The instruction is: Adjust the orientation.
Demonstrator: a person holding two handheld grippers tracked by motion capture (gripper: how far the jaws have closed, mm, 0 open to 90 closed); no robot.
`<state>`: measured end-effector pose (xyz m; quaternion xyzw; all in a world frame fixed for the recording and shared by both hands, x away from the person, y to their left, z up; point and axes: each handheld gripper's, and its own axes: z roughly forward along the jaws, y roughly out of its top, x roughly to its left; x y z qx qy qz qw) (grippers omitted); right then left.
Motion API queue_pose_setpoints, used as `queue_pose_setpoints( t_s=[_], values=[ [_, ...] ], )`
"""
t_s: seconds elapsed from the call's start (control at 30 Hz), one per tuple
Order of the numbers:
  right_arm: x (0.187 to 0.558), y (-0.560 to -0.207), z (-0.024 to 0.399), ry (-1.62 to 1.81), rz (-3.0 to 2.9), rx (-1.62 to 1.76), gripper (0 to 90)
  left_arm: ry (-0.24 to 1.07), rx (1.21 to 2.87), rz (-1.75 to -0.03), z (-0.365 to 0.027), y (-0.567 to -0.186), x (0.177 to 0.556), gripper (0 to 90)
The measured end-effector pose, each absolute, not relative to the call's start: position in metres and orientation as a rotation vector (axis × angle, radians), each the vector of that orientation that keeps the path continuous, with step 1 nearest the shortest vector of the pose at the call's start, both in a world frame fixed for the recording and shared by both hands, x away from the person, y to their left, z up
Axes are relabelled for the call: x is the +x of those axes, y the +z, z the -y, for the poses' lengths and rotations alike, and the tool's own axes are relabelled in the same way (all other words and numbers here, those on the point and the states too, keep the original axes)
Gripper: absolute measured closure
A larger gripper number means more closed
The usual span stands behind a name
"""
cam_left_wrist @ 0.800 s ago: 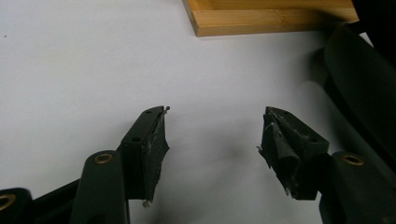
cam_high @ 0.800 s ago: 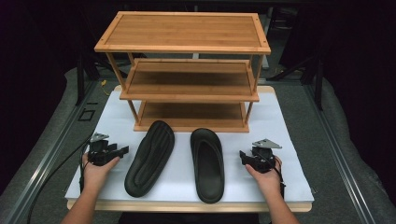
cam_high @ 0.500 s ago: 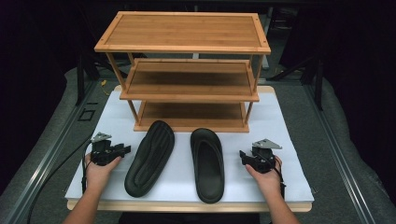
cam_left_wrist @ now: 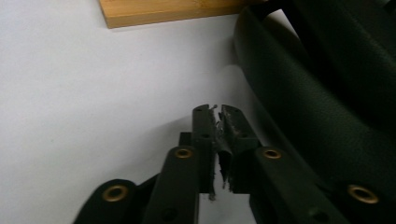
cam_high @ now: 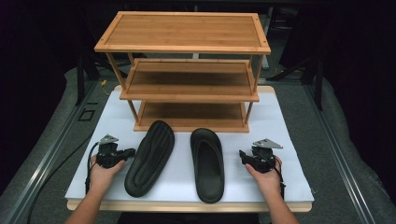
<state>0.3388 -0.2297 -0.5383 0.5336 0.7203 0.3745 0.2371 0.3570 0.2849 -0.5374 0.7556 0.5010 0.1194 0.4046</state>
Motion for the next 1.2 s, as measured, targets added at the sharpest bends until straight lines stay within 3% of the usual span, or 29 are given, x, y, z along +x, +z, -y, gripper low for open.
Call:
queue_pose_setpoints(
  t_s=[0.37,1.2],
  values=[
    [0.338,-0.537,0.230,1.035,-1.977,1.465,42.6,0.250,1.888,-1.201,-0.281,-0.530,0.355,89.6],
    [0.337,-0.534,0.233,1.102,-1.956,1.487,42.8,0.300,1.804,-1.052,-0.258,-0.495,0.336,89.7]
  ],
)
